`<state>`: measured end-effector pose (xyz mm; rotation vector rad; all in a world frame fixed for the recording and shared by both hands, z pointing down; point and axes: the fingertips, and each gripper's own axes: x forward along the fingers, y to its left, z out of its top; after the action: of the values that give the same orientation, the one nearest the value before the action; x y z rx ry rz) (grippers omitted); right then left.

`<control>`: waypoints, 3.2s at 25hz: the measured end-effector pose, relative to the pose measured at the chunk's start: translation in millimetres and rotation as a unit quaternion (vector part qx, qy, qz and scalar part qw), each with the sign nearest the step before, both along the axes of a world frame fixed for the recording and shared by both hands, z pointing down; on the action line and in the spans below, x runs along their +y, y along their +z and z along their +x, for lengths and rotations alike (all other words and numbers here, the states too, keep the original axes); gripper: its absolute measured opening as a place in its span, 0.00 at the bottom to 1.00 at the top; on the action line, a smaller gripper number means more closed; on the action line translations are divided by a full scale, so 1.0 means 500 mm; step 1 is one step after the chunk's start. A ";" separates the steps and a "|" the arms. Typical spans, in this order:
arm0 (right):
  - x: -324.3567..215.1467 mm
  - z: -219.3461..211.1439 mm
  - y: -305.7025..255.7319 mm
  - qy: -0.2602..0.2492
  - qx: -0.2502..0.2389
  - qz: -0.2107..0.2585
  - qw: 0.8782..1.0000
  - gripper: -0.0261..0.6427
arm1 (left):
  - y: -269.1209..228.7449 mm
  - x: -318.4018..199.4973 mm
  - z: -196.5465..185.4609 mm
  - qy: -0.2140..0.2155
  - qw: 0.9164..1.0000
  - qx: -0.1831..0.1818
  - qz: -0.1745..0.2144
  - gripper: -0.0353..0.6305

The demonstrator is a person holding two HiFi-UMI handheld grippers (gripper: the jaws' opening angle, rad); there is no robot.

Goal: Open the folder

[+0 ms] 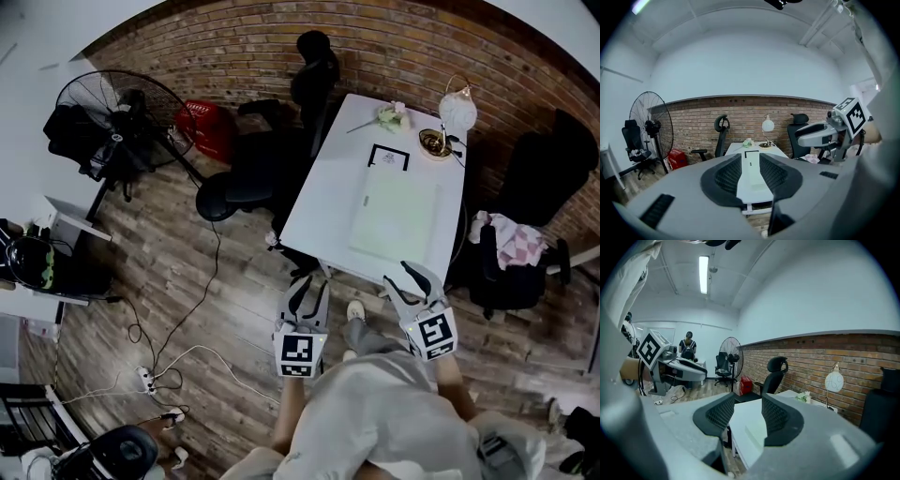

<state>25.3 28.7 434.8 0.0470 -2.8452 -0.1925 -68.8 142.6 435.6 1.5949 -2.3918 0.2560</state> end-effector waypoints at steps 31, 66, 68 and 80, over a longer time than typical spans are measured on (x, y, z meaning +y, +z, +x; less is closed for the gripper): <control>-0.268 -0.228 0.093 0.025 0.056 -0.056 0.997 0.31 | 0.073 -0.293 -0.227 0.033 0.998 0.024 -0.056 0.23; -0.226 -0.244 0.233 0.210 0.141 -0.034 0.967 0.31 | 0.231 -0.378 -0.274 0.274 0.954 0.053 -0.109 0.23; -0.220 -0.242 0.241 0.217 0.150 -0.029 0.964 0.31 | 0.243 -0.380 -0.274 0.287 0.950 0.055 -0.112 0.23; -0.185 -0.238 0.296 0.229 0.192 -0.011 0.954 0.31 | 0.301 -0.399 -0.252 0.350 0.924 0.066 -0.137 0.23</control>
<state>-93.8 -63.6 582.8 0.5906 -2.3688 -0.0602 -195.0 -56.9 586.4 2.1682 -1.5178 0.5621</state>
